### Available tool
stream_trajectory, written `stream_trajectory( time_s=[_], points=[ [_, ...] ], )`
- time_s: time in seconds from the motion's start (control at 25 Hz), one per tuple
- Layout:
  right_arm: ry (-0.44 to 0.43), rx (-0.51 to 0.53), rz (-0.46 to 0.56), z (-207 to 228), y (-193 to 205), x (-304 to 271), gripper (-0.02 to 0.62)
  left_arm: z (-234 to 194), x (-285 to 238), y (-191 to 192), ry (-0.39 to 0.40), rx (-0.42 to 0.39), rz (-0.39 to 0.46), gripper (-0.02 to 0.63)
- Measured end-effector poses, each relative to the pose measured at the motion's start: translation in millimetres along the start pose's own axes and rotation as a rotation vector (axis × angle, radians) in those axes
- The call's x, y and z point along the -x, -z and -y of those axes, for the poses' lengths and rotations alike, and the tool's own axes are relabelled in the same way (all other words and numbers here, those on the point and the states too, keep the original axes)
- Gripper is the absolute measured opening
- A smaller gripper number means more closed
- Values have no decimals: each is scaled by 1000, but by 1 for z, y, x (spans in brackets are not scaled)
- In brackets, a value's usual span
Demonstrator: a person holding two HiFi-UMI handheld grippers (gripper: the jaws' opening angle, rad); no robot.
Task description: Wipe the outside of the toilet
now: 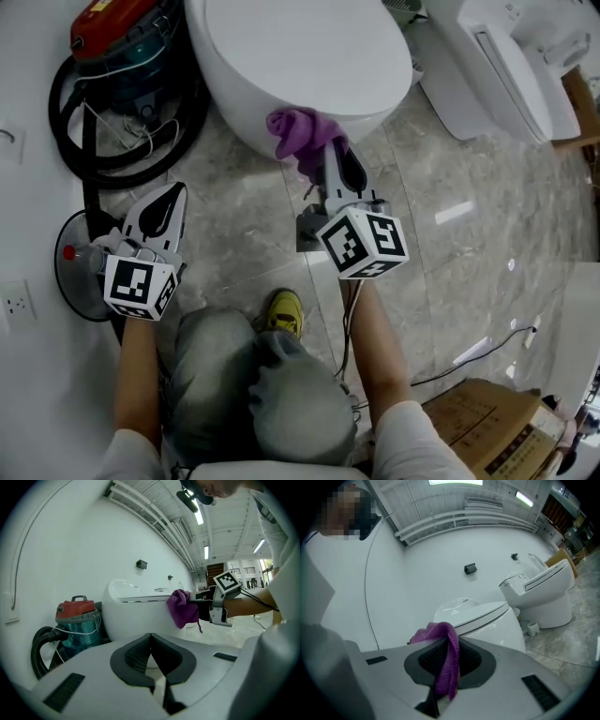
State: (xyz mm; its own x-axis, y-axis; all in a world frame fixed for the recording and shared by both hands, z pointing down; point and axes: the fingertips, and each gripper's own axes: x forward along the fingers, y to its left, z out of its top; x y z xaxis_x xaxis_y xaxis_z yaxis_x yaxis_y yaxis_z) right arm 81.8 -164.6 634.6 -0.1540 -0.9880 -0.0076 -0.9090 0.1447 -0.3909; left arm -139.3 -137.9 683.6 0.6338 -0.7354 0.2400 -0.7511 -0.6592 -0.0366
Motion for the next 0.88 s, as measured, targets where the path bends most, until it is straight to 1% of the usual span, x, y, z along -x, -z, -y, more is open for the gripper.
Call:
stream_trajectory(
  time_s=[0.36, 0.56, 0.64, 0.88],
  points=[
    [147, -30, 32, 73, -17, 8, 54, 3, -8, 9, 10, -12, -19, 12],
    [166, -5, 45, 97, -22, 4, 57, 6, -18, 11, 20, -18, -26, 12],
    [187, -7, 47, 106, -23, 4, 57, 7, -21, 10, 22, -17, -27, 12],
    [340, 8, 21, 154, -26, 11, 55, 9, -22, 11, 18, -10, -27, 12]
  ],
)
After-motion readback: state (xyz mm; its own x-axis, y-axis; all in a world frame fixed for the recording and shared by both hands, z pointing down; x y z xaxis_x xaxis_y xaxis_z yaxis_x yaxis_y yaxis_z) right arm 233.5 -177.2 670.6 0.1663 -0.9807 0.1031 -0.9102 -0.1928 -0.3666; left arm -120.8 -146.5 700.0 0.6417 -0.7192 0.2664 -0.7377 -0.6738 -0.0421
